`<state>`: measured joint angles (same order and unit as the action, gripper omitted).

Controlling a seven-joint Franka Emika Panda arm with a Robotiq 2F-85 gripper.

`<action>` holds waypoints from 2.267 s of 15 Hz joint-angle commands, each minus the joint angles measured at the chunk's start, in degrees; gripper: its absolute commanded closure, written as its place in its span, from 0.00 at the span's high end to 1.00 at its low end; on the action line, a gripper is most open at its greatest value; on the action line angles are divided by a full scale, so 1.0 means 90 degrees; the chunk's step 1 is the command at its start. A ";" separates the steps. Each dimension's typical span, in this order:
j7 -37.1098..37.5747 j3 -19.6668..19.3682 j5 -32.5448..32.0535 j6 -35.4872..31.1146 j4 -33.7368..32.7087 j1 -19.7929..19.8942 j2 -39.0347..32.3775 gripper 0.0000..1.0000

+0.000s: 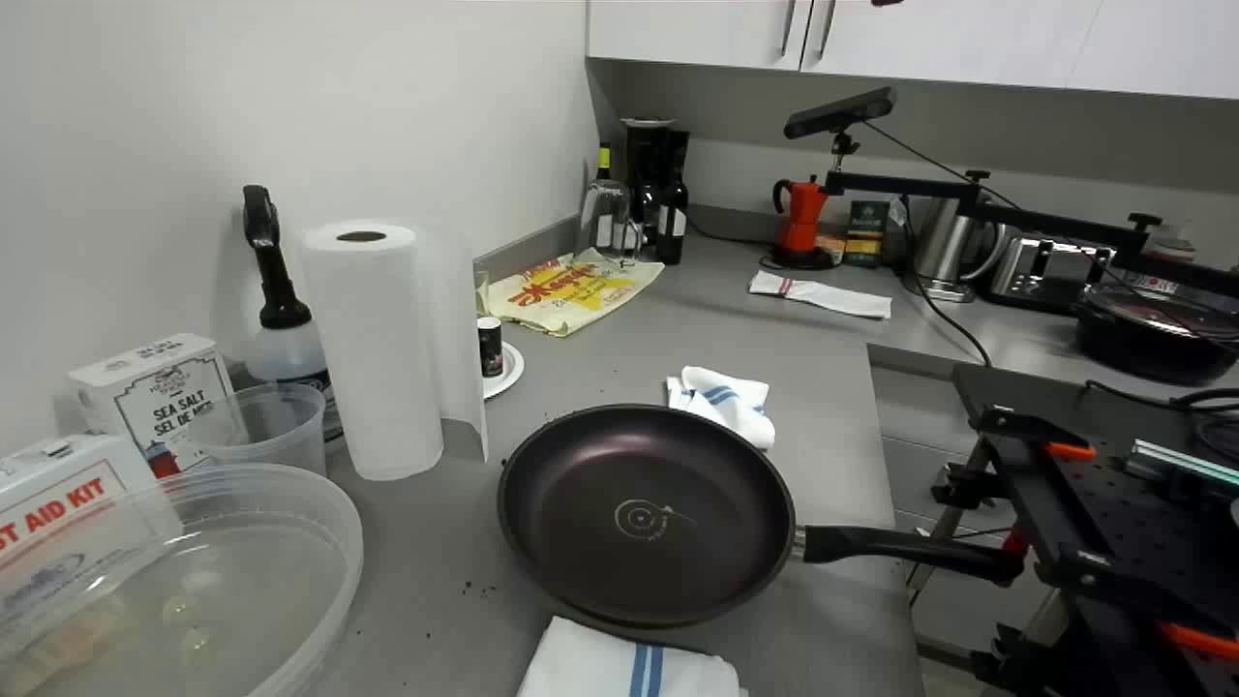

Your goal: Use the tea towel on the right to wipe the pan

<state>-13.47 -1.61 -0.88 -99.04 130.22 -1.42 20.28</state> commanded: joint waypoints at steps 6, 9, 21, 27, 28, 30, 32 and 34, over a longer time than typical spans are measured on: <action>0.0005 -0.0008 -0.0003 0.0008 -0.0011 -0.0011 -0.0002 1.00; 0.0001 -0.0008 0.0004 0.0002 -0.0018 -0.0014 -0.0023 1.00; 0.1764 -0.0303 0.0346 -0.1224 0.0188 0.0596 -0.0949 1.00; 0.2524 -0.0634 0.0841 -0.2094 0.0332 0.1000 -0.1628 1.00; 0.2622 -0.0684 0.0952 -0.2317 0.0368 0.1056 -0.1740 1.00; 0.2775 -0.0772 0.1130 -0.2776 0.0437 0.1150 -0.1966 1.00; 0.2914 -0.0842 0.1182 -0.3321 0.0504 0.1231 -0.2206 1.00; 0.3068 -0.0905 0.1111 -0.3896 0.0577 0.1290 -0.2452 1.00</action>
<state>11.54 -9.14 8.68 -127.71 134.63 9.71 0.96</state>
